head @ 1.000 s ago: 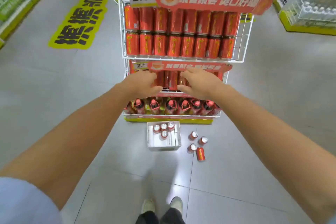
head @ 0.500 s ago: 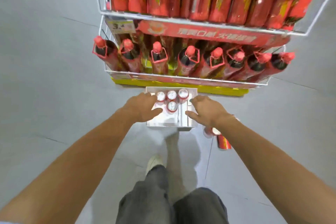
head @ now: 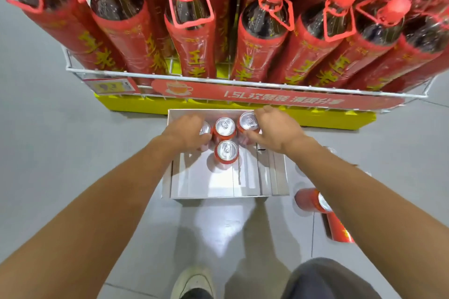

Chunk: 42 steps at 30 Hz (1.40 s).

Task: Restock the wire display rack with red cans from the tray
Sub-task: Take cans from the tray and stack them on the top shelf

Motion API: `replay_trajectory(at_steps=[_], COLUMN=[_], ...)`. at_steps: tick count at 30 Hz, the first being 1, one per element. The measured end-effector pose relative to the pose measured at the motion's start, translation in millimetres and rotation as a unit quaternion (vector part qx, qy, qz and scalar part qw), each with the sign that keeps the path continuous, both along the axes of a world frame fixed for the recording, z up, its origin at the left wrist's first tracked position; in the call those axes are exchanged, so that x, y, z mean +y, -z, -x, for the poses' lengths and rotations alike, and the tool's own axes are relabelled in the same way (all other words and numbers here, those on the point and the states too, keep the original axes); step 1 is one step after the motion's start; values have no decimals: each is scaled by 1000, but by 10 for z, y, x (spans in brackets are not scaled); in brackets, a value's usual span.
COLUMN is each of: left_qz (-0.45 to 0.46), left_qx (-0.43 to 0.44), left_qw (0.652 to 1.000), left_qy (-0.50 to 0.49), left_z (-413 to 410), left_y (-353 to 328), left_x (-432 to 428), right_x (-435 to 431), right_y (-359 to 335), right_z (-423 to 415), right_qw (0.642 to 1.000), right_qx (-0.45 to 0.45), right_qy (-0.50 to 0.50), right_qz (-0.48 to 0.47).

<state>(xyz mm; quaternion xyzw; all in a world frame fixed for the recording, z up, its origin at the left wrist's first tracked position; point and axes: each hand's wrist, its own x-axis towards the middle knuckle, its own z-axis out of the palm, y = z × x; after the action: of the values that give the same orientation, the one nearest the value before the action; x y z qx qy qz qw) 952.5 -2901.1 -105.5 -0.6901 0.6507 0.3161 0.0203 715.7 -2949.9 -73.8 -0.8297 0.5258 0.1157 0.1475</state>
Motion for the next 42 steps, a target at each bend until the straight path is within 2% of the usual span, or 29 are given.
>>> replay_trajectory(at_steps=[6,9,15,21,26,31,38,42], left_qz=[87,90,93,154,178,132,156,147], left_qx=[62,85,105,229,311,327,361,338], left_qw=[993,990,988,956,927,926,907,917], left_qy=[-56,-66,-71,-95,-113,-132,-150,-154], left_z=[31,-15,-80,-97,24,102,171,220], left_y=[400,427,326,-213,-723,-549,-278,-156], left_x=[109,112,175,228,213,430,440,510], right_x=[-10,3,63,198,272,463,540,580], right_y=[382,450,376,-172,-559,-360,-77,26], right_z=[12,1,-68,-2,-18,31,78,74], right_qw=[994,987,981,952,921,931,919,942], right_qx=[-85,-130,-155,-280,-373,-350,-382,-320], right_qy=[50,87,104,95,103,103,97,97], right_qz=[49,49,48,82,53,14,23,5])
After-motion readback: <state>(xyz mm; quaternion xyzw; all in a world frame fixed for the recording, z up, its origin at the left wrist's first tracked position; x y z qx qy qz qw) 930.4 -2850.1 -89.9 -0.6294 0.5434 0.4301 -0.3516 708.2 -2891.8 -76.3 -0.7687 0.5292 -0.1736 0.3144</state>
